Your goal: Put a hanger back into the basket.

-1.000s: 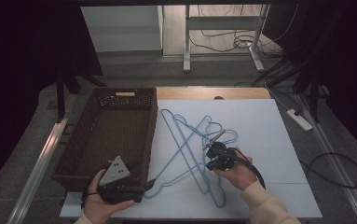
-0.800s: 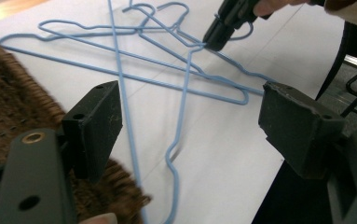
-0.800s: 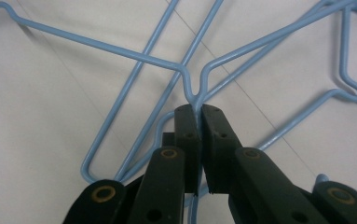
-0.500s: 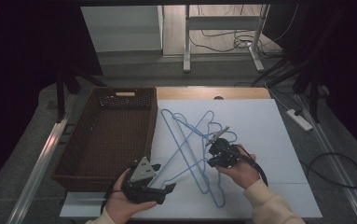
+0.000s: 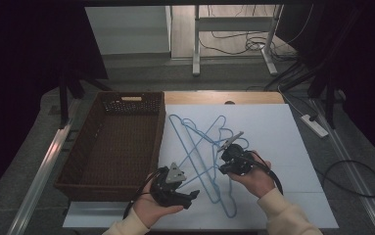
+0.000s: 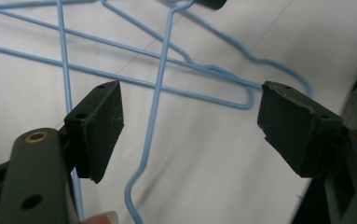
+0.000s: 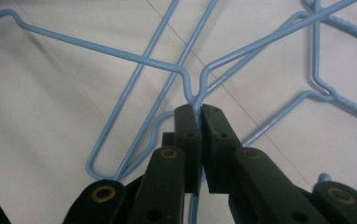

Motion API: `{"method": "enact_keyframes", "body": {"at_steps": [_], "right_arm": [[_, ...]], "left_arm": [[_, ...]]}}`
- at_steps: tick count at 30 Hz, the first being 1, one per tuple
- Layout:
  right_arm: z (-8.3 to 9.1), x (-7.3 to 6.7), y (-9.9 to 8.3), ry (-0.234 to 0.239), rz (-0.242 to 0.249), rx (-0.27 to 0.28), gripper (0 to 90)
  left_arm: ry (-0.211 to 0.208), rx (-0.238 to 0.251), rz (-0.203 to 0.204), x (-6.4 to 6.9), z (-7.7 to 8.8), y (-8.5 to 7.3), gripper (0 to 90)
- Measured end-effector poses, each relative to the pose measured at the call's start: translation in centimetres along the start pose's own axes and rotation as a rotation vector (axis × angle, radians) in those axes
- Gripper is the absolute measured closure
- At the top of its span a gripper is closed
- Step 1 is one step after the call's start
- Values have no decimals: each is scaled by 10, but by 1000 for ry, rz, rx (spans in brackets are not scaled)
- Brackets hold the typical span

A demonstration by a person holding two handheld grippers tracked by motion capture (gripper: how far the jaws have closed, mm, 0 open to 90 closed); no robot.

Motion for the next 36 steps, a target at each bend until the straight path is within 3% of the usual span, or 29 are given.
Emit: {"method": "enact_keyframes", "body": {"at_steps": [7, 11, 14, 20, 24, 26, 28, 30, 33, 36], "right_arm": [[4, -1, 1, 0, 3, 16, 858], [6, -2, 0, 1, 2, 18, 858], [7, -1, -1, -2, 5, 23, 858], [11, 1, -4, -3, -2, 33, 857], [14, 2, -6, -4, 0, 49, 855], [19, 3, -6, -17, -2, 80, 844], [24, 5, -5, -38, -3, 121, 807], [30, 6, -5, -46, -3, 160, 696], [40, 9, -5, -102, -16, 237, 555], [60, 11, -5, -153, -38, 386, 435]], "left_arm": [[38, -45, -32, 1, -29, 4, 294], [80, -61, -21, -4, -44, 8, 314], [85, -74, -17, -7, -50, 10, 418], [52, -81, -5, -9, -51, 11, 780], [22, -78, -14, -7, -49, 12, 832], [1, -70, -16, -3, -49, 12, 854], [16, -66, -31, 0, -48, 14, 862], [13, -59, -28, 0, -47, 16, 863], [15, -35, -26, -1, -44, 19, 864], [28, 2, -15, -4, -39, 22, 865]]}}
Point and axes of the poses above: each handheld gripper's, and its own axes: z roughly backward along the jaws, y roughly out of its top, x roughly to its right, the point moved 5 cm from there along -z, roughly forward along the jaws, and after that the axes turned 10 degrees about z, right-handed, at the moved point
